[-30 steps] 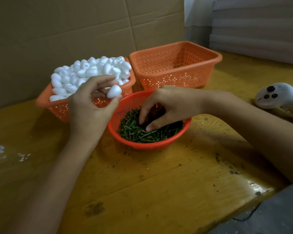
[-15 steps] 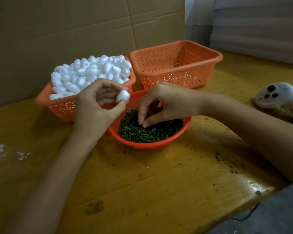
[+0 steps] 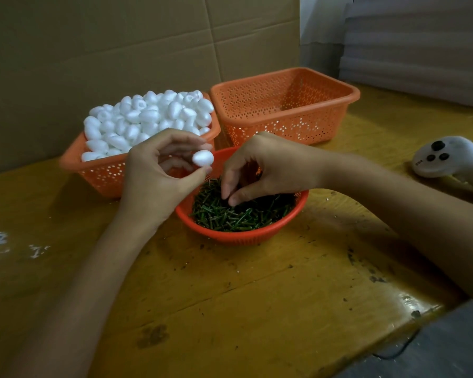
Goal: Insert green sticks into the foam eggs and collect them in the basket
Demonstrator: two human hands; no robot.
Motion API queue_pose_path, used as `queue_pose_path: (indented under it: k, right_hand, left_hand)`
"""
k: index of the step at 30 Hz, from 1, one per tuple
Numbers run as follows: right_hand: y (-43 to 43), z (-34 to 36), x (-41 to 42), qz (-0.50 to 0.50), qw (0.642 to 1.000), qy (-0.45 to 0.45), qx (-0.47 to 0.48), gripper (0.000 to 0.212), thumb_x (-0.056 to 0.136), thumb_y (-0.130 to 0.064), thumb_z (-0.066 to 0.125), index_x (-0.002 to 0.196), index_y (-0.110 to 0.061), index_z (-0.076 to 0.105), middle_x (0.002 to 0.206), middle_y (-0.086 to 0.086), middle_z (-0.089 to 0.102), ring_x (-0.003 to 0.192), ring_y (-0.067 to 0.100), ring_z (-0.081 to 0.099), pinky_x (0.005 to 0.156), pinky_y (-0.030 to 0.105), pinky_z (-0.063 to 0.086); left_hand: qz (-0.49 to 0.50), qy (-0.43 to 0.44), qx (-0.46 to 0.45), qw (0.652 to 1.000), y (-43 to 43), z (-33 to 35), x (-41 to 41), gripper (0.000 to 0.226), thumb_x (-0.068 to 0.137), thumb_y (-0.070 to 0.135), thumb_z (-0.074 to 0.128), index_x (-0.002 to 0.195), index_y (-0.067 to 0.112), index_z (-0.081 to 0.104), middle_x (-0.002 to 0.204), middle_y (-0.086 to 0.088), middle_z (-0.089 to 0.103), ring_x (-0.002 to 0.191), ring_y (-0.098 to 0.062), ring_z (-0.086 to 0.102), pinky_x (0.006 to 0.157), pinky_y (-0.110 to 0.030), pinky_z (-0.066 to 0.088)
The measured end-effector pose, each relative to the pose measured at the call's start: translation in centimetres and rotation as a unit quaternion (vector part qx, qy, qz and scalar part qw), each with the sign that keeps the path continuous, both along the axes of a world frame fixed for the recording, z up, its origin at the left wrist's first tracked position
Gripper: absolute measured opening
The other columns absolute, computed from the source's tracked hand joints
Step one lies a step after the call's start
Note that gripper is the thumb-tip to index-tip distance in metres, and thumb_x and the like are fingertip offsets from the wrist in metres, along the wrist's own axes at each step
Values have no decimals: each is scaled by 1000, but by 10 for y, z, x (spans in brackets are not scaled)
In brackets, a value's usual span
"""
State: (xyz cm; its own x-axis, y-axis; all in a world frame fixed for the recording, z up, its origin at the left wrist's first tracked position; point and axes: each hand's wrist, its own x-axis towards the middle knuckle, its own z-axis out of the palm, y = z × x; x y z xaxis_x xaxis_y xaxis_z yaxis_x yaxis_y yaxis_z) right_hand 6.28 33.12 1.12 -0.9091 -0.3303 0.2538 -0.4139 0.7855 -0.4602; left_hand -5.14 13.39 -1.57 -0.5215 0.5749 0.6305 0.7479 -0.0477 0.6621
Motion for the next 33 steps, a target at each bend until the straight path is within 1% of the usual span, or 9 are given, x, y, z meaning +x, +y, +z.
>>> queue_pose_path:
  k: [2, 5, 9, 12, 18, 23, 26, 28, 33]
  right_hand:
    - [0, 0, 0, -1, 1000, 2, 0, 15, 87, -20, 85, 100, -17, 80, 96, -9, 79, 92, 1, 73, 90, 28, 55]
    - [1, -1, -1, -1, 1000, 4, 1, 15, 86, -20, 85, 100, -17, 80, 95, -9, 79, 92, 0, 73, 89, 28, 55]
    - [1, -2, -2, -2, 1000, 6, 1, 14, 86, -21, 85, 99, -17, 80, 95, -10, 79, 91, 1, 73, 89, 28, 55]
    - [1, -2, -3, -2, 1000, 4, 3, 14, 86, -22, 85, 99, -18, 80, 94, -10, 79, 90, 0, 73, 88, 29, 56]
    - [0, -2, -2, -5, 1000, 2, 5, 14, 86, -23, 85, 99, -19, 80, 94, -11, 79, 91, -1, 72, 89, 30, 55]
    - [0, -1, -1, -5, 1000, 0, 5, 14, 87, -23, 85, 100, -19, 80, 95, -11, 79, 92, -1, 73, 90, 30, 55]
    - [0, -1, -1, -6, 1000, -2, 6, 15, 87, -23, 84, 100, -18, 80, 95, -10, 79, 92, 0, 73, 91, 30, 55]
    - [0, -1, -1, -4, 1000, -4, 7, 15, 87, -23, 84, 100, -18, 80, 95, -10, 79, 92, 0, 73, 90, 27, 55]
    - [0, 0, -1, -5, 1000, -2, 5, 15, 87, -23, 84, 100, -18, 80, 95, -11, 79, 91, -1, 72, 88, 20, 53]
  left_hand:
    - [6, 10, -8, 1000, 0, 0, -1, 28, 81, -5, 86, 105, 6, 78, 105, -3, 79, 96, -19, 77, 83, -26, 61]
    - [15, 11, -14, 1000, 0, -1, -2, 29, 81, 3, 89, 108, 12, 81, 102, -2, 80, 87, -19, 76, 82, -22, 60]
    - [-11, -25, -13, 1000, 1, -1, -1, 34, 84, 10, 87, 115, 21, 79, 107, 5, 81, 99, -13, 78, 90, -24, 60]
    - [-20, -36, -16, 999, 1, 0, 0, 35, 86, 8, 85, 117, 24, 78, 108, 7, 79, 96, -11, 78, 87, -21, 59]
    - [-10, -30, -22, 999, 0, 2, 1, 37, 86, 6, 85, 119, 20, 76, 108, 2, 79, 92, -14, 78, 85, -23, 61]
    - [-11, -33, -24, 999, 0, 1, 2, 29, 88, 1, 83, 113, 15, 77, 106, -1, 80, 93, -16, 79, 88, -29, 63]
    - [-8, -22, -18, 1000, 0, 1, 3, 26, 90, 0, 81, 113, 12, 77, 109, -1, 78, 92, -16, 79, 86, -29, 63]
    - [-9, -15, -14, 1000, 0, 2, 3, 25, 91, 0, 80, 111, 13, 77, 114, -2, 76, 92, -15, 79, 84, -27, 63]
    - [-6, -9, -15, 1000, 0, 1, 3, 25, 90, 0, 81, 110, 15, 77, 112, -3, 76, 92, -14, 79, 84, -26, 63]
